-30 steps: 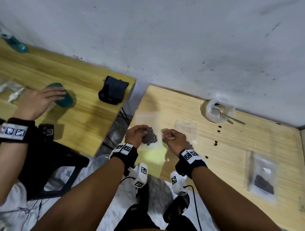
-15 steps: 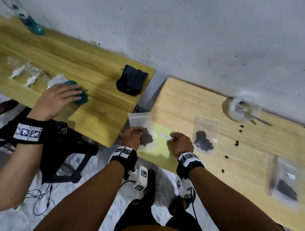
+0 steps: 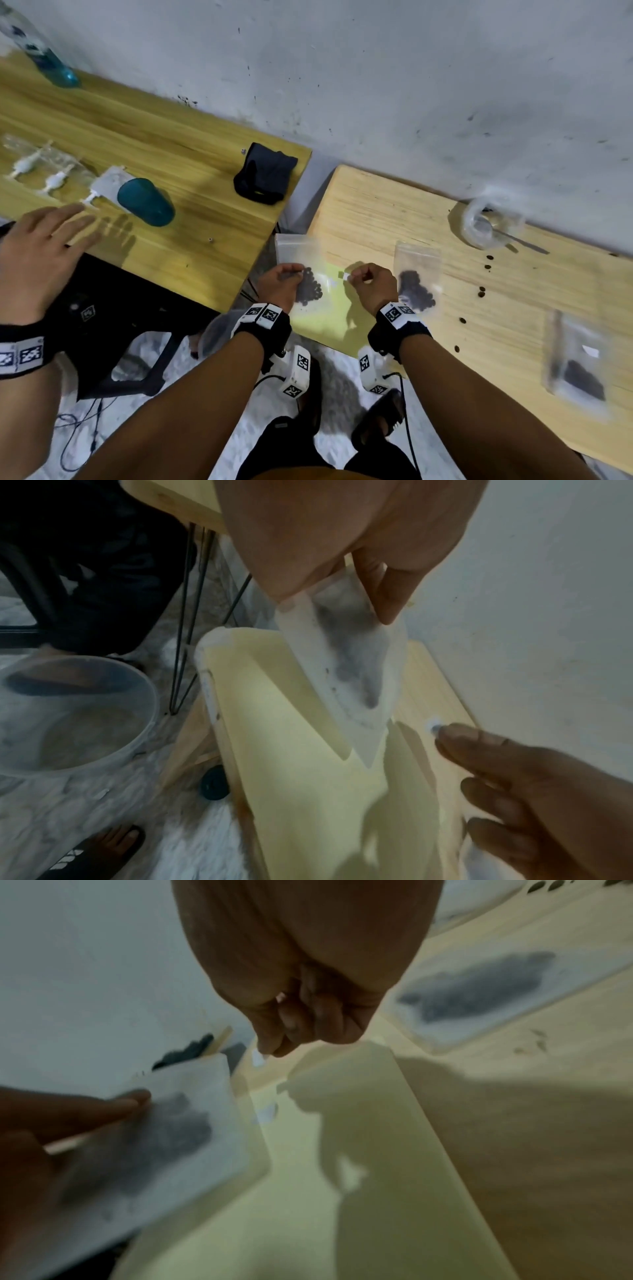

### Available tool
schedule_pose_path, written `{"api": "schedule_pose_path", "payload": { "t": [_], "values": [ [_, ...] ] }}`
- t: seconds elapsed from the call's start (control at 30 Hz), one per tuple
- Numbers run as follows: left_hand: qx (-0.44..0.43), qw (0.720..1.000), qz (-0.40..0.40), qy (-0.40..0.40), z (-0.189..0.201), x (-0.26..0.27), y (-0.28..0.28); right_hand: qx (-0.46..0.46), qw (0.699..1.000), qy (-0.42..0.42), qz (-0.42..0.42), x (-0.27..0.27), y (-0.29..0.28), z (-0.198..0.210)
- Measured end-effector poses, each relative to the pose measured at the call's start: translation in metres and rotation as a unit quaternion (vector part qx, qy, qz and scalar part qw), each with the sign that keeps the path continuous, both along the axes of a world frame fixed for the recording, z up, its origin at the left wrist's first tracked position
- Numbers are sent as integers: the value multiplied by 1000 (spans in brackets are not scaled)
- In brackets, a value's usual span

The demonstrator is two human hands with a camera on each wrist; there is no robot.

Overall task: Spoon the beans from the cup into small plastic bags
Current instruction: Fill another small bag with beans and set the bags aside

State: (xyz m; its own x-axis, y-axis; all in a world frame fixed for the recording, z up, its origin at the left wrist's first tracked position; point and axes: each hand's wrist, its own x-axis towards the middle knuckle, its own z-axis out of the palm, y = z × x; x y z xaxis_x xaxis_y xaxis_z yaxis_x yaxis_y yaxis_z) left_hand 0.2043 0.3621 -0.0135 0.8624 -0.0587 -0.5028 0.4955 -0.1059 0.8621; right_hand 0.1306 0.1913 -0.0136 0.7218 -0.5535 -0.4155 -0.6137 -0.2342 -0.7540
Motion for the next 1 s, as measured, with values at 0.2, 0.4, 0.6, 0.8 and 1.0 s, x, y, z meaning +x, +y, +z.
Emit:
{"api": "schedule_pose_path", "payload": {
  "t": [0.2, 0.4, 0.6, 0.8, 1.0],
  "values": [
    [-30, 998, -50, -36, 30, -4, -37, 47, 992, -114, -32, 5, -27, 47],
    [-46, 986, -134, -93, 61, -7, -80, 38, 988, -152, 8, 3, -51, 87],
    [-68, 973, -190, -108, 84, -17, -113, -38, 985, -166, -5, -10, -73, 107],
    [-59, 962, -224, -145, 91, -30, -135, -135, 984, -119, -16, -27, -87, 115],
    [-74, 979, -161, -96, 90, -43, -150, -175, 973, -120, -91, -43, -94, 111]
  ]
}}
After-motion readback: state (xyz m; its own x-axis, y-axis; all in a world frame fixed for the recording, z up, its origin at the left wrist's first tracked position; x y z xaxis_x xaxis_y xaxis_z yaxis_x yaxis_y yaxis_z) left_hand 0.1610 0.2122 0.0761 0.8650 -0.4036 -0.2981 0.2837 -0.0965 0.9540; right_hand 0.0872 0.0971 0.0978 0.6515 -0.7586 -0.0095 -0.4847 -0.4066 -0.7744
